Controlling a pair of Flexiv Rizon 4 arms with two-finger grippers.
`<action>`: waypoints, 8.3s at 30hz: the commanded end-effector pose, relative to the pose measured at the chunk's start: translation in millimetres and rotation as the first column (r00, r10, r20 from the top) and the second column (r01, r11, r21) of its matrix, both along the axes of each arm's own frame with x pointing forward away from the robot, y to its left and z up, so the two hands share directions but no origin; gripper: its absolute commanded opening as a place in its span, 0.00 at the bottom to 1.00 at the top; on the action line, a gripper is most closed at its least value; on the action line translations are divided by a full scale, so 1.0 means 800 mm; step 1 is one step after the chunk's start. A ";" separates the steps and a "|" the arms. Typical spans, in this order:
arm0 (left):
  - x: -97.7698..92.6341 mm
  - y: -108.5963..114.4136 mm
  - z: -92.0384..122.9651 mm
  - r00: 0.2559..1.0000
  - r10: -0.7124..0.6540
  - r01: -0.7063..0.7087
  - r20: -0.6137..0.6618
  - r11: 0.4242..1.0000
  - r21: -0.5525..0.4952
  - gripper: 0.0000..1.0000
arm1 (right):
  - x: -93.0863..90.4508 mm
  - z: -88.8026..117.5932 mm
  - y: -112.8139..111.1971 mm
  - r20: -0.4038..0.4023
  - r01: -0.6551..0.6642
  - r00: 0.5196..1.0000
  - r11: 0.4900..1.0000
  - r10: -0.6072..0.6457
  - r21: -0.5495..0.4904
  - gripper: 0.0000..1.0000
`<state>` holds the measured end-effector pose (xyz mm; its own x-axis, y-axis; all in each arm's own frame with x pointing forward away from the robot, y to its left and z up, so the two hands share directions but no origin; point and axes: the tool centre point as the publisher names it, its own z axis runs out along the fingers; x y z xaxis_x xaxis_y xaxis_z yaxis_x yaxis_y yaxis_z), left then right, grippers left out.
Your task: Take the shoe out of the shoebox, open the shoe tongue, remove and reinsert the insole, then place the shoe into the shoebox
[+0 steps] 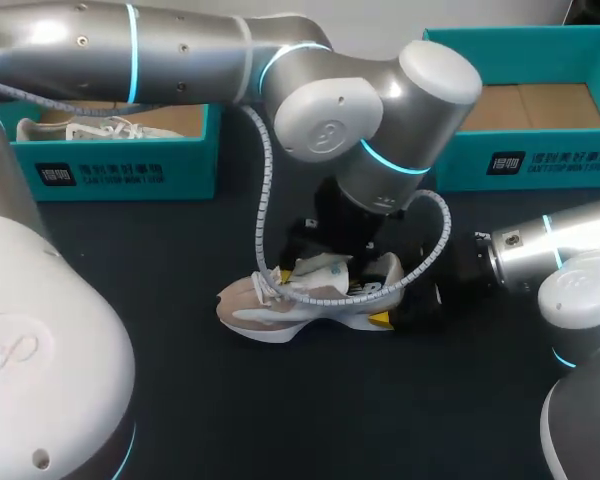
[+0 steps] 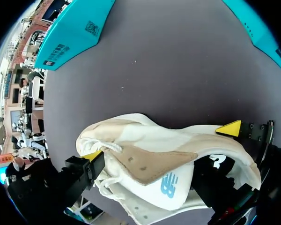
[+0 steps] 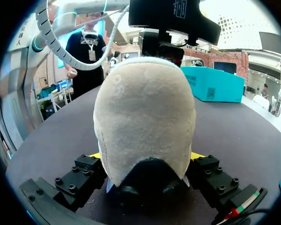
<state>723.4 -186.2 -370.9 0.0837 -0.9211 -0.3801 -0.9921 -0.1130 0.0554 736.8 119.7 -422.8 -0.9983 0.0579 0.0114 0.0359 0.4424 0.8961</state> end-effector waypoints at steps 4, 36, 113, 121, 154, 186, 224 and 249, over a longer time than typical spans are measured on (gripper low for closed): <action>-0.015 0.019 0.018 1.000 -0.007 0.007 -0.006 0.999 -0.051 1.00 | 0.000 -0.005 0.007 -0.001 0.002 1.000 1.000 -0.002 -0.005 0.00; -0.033 0.038 0.070 0.999 -0.054 0.054 0.001 0.991 -0.119 0.00 | 0.000 -0.005 0.007 -0.001 0.002 1.000 1.000 -0.002 -0.005 0.00; -0.011 0.034 0.206 -0.213 -0.968 0.899 0.131 -0.247 -0.361 1.00 | 0.000 -0.005 0.007 -0.001 0.002 1.000 1.000 -0.002 -0.005 0.00; -0.024 0.015 0.200 -0.173 -0.980 0.903 0.099 -0.198 -0.381 0.00 | 0.000 -0.005 0.007 -0.001 0.002 1.000 1.000 -0.002 -0.005 0.00; -0.053 -0.049 0.100 -0.097 -0.980 0.857 0.171 -0.170 -0.486 0.00 | 0.000 -0.005 0.007 -0.001 0.002 1.000 1.000 -0.002 -0.005 0.00; -0.022 -0.053 0.002 -0.055 -0.979 0.861 0.194 -0.145 -0.488 0.00 | 0.000 -0.005 0.007 -0.001 0.002 1.000 1.000 -0.002 -0.005 0.00; -0.003 -0.033 -0.058 -0.066 -0.987 0.887 0.147 -0.125 -0.444 0.00 | 0.000 -0.005 0.007 -0.001 0.002 1.000 1.000 -0.002 -0.005 0.00; -0.017 -0.004 0.048 -0.025 -0.959 0.845 0.282 -0.171 -0.506 0.00 | 0.000 -0.005 0.007 -0.001 0.002 1.000 1.000 -0.002 -0.005 0.00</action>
<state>710.0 -202.5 -339.9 -0.9830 -0.0065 0.1834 -0.0357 0.9871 -0.1564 736.7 120.4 -423.1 -0.9983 0.0578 0.0113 0.0358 0.4423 0.8962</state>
